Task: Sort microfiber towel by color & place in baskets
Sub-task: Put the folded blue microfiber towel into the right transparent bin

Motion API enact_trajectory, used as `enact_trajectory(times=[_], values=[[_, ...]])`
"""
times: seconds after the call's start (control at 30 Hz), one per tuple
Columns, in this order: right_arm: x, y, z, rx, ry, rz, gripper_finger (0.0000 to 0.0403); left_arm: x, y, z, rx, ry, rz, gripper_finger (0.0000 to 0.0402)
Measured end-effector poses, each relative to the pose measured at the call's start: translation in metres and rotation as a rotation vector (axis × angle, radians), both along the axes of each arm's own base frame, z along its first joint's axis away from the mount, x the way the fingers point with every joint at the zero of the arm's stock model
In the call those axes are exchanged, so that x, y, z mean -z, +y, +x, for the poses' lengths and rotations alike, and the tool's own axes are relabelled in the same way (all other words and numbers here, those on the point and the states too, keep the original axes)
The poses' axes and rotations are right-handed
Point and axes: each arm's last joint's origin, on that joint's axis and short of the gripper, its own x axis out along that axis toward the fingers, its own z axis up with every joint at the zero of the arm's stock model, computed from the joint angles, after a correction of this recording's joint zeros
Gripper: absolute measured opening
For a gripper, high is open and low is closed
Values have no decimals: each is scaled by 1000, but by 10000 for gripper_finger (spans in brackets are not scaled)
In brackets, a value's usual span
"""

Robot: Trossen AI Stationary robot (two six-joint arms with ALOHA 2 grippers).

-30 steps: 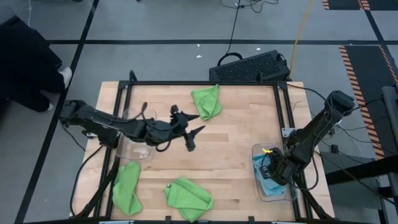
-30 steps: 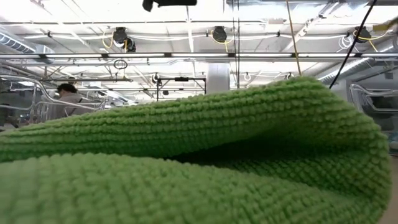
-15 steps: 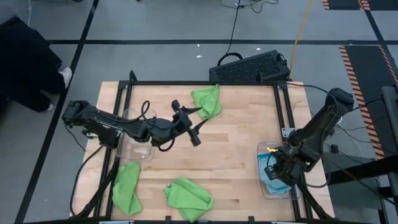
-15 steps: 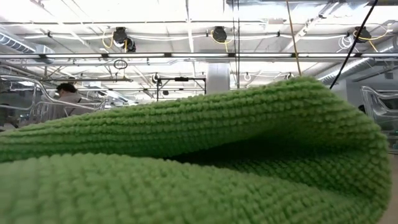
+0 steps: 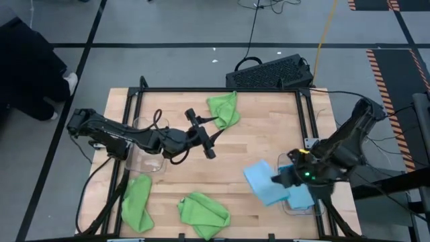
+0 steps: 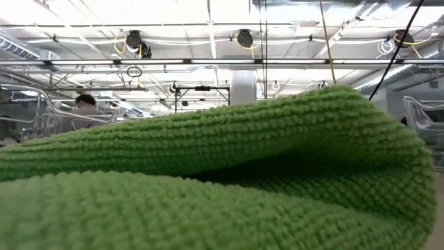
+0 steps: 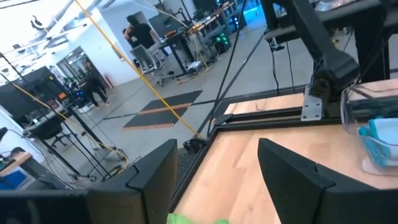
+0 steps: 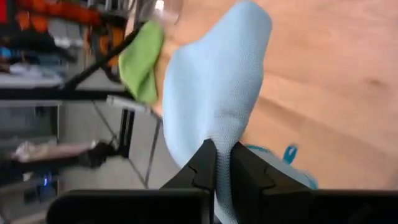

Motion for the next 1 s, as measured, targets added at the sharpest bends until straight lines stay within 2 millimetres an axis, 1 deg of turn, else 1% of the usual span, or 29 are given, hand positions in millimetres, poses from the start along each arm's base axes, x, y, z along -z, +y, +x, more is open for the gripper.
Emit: enact_trajectory(times=[0.07,0.13,0.2,0.23,0.3,0.37,0.5,0.67,0.87,1.0], values=[[17,2,13,45,29,-19,18,1,0,0,-2,12,3,227],[43,8,24,102,67,-7,18,1,-2,-3,-8,34,10,227],[67,15,31,145,89,27,18,0,-4,-6,-16,47,16,227],[76,19,34,141,101,39,18,0,-5,-7,-17,53,18,227],[86,23,35,104,164,67,18,-1,-8,-13,-10,85,28,227],[91,22,33,84,234,59,18,-2,-9,-15,-10,84,23,227],[93,16,23,39,373,54,18,-4,-12,-21,-8,83,-3,227],[95,11,2,-31,595,36,18,-6,-17,-24,7,70,-15,227],[91,5,-20,-61,728,2,18,-8,-17,-24,8,62,-17,227],[90,1,-29,-70,806,-33,19,-9,-15,-24,3,50,-21,227]])
